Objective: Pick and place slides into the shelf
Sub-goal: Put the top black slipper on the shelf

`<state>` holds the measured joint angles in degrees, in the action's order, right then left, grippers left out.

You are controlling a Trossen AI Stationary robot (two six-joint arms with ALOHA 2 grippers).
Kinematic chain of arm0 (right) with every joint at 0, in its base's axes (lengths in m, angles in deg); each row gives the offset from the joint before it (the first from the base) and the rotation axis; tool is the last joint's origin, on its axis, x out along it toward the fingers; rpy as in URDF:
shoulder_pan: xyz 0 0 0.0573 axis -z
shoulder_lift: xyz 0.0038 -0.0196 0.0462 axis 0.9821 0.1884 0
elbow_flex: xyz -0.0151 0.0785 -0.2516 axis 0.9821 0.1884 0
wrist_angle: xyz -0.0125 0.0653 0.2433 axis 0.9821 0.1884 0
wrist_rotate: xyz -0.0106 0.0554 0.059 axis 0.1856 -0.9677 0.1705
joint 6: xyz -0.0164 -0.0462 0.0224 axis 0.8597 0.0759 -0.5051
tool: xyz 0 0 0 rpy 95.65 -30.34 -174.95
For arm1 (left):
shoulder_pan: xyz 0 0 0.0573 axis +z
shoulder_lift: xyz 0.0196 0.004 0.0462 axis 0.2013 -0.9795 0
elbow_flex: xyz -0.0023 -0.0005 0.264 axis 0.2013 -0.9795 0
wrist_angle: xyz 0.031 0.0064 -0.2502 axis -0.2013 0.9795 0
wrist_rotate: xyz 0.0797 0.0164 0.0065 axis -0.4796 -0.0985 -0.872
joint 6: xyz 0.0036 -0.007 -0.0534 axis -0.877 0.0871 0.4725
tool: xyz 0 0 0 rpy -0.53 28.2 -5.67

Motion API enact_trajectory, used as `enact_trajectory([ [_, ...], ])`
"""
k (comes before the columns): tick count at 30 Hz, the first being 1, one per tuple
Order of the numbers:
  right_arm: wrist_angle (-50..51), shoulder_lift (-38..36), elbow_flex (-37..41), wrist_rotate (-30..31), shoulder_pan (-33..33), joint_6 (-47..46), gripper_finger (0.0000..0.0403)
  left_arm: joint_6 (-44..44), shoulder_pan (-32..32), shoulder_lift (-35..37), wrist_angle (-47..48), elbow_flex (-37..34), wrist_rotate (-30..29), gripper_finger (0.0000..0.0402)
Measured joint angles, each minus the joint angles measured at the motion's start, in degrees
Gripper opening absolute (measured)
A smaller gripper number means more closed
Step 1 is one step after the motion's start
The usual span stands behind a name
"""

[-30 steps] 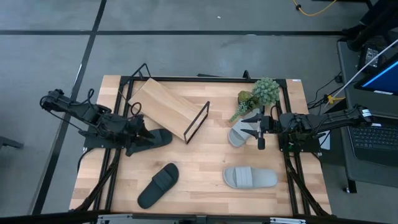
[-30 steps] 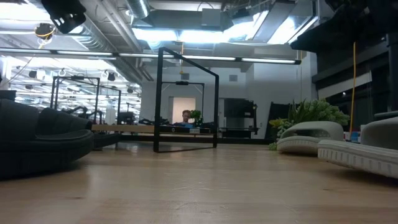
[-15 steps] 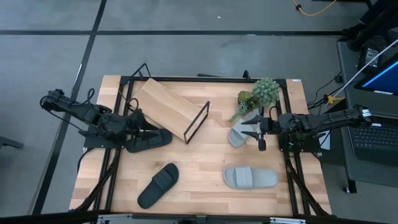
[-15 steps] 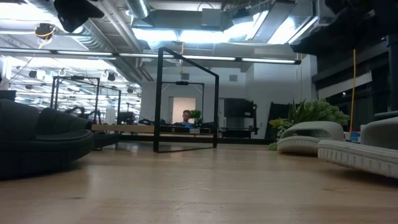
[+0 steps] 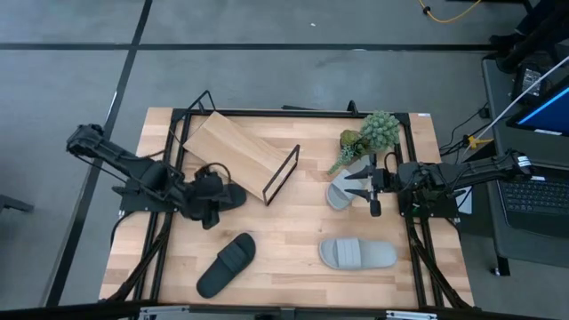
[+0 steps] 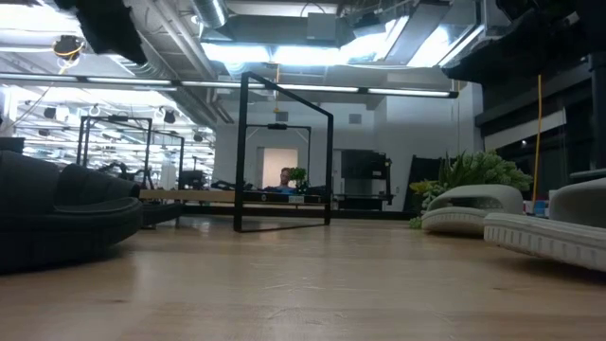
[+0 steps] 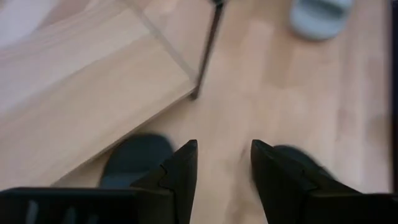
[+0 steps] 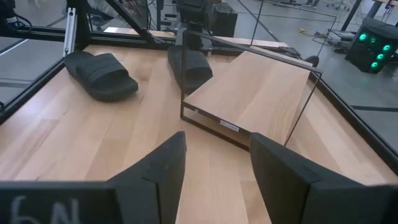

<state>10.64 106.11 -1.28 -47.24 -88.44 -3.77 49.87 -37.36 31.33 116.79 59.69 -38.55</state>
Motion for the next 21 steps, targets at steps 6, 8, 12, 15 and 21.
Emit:
enact_trajectory([
  [6, 0.6, 0.0, 0.0, 0.0, 0.0, 0.0, 0.018, 12.6, -3.9, -6.5, 13.5, 8.4, -4.1, 0.014],
  [8, 0.6, 0.0, 0.0, 0.0, 0.0, 0.0, 0.018, 17.1, -4.8, -7.8, 15.1, 9.3, -4.2, 0.014],
  [12, 0.6, 0.0, 0.0, 0.0, 0.0, 0.0, 0.018, 27.1, -6.5, -9.8, 18.3, 9.4, -4.7, 0.014],
  [15, 0.6, 0.0, 0.0, 0.0, 0.0, -0.4, 0.018, 34.7, -7.8, -11.0, 21.9, 9.4, -4.8, 0.014],
  [21, 1.0, 0.0, 0.0, 0.0, 0.0, -0.2, 0.018, 44.0, -9.9, -12.8, 21.0, 7.0, -7.2, 0.014],
])
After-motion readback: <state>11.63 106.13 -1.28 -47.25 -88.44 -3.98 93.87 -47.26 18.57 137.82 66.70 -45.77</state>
